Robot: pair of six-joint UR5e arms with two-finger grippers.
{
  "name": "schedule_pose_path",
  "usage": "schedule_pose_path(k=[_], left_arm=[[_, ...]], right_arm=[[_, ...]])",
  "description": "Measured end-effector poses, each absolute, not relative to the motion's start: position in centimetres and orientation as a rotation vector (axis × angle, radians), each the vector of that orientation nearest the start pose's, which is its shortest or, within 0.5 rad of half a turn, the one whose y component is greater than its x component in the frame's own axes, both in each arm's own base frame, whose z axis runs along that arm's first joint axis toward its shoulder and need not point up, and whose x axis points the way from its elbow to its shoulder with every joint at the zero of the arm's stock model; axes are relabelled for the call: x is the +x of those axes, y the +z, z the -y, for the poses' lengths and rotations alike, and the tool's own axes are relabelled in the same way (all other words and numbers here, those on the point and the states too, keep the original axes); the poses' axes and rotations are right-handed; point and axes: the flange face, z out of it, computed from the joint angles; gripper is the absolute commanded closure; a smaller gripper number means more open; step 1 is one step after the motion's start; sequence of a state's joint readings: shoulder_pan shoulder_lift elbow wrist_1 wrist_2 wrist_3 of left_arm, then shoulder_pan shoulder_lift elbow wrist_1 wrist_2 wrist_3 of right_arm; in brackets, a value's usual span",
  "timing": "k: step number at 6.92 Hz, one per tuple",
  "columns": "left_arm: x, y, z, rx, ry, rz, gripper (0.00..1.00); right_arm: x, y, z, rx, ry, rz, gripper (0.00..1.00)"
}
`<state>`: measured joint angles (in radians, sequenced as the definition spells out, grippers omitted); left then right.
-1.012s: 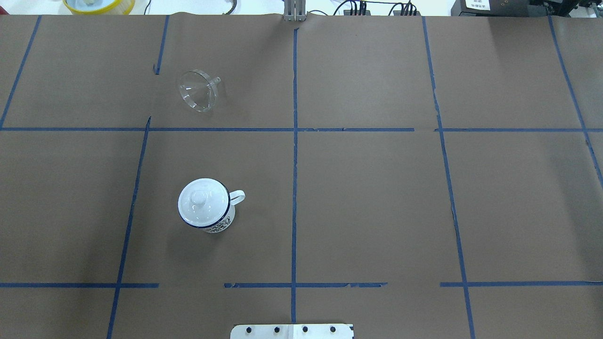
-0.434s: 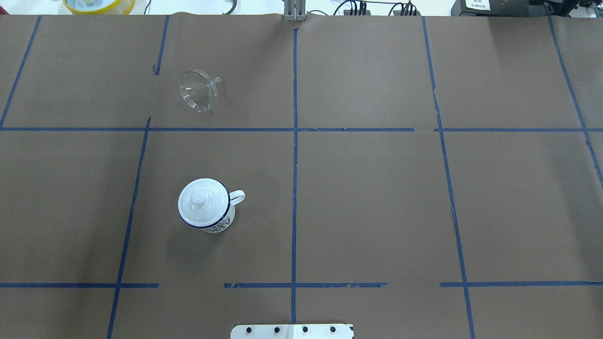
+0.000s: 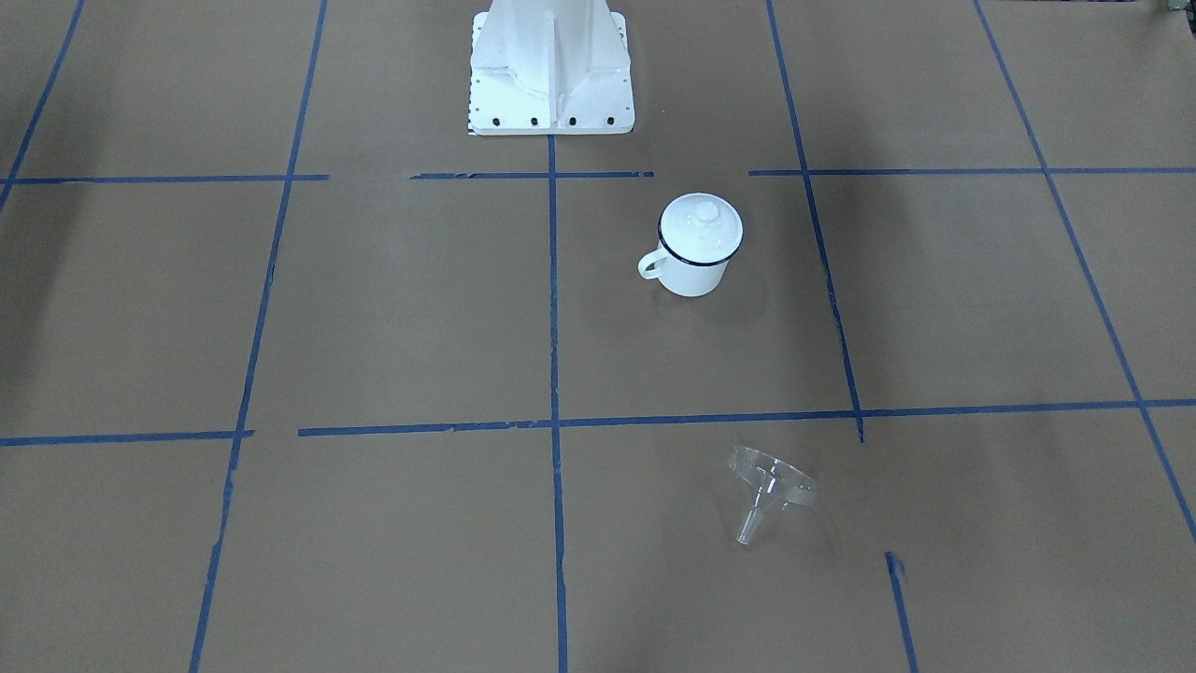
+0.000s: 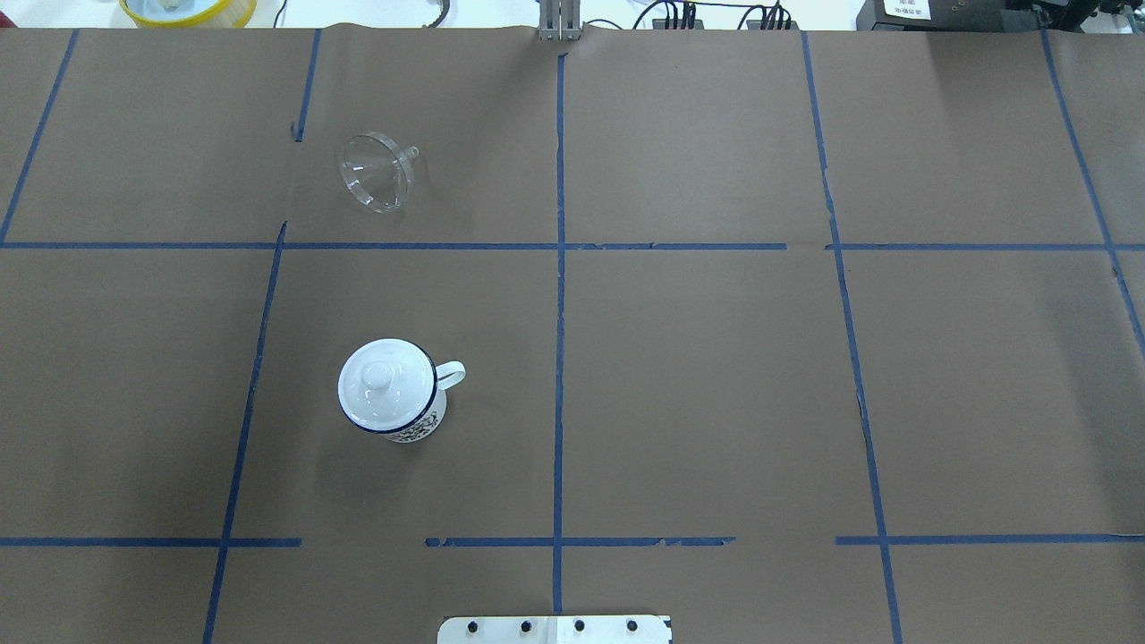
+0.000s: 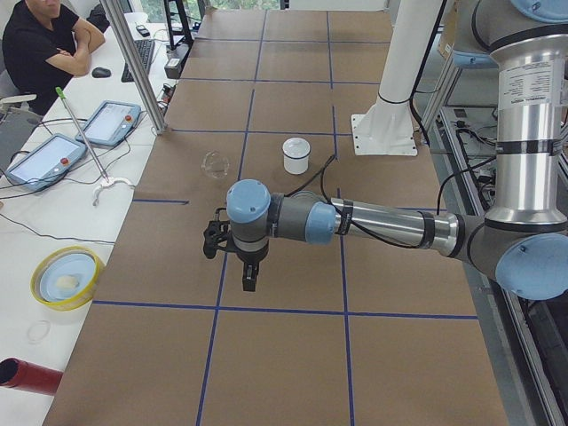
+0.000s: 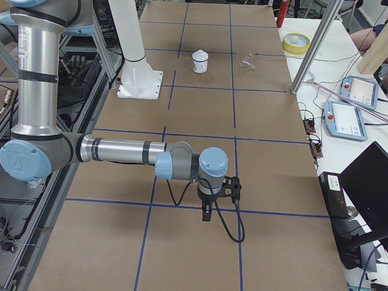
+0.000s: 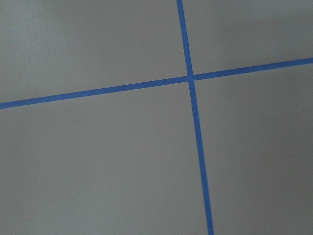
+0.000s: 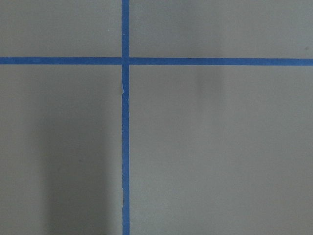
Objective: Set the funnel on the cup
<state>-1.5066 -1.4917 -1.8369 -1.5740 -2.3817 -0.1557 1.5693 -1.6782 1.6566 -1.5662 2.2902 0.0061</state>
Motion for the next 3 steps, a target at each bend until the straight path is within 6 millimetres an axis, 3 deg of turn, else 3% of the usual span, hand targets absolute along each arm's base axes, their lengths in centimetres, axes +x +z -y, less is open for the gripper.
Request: schedule_pose_path(k=[3], left_arm=[[2.3,47.4,47.5,0.080,-0.142,-0.853,0.00]], right_arm=[[6.7,67.0,44.5,-0.019,0.011,0.719,0.00]])
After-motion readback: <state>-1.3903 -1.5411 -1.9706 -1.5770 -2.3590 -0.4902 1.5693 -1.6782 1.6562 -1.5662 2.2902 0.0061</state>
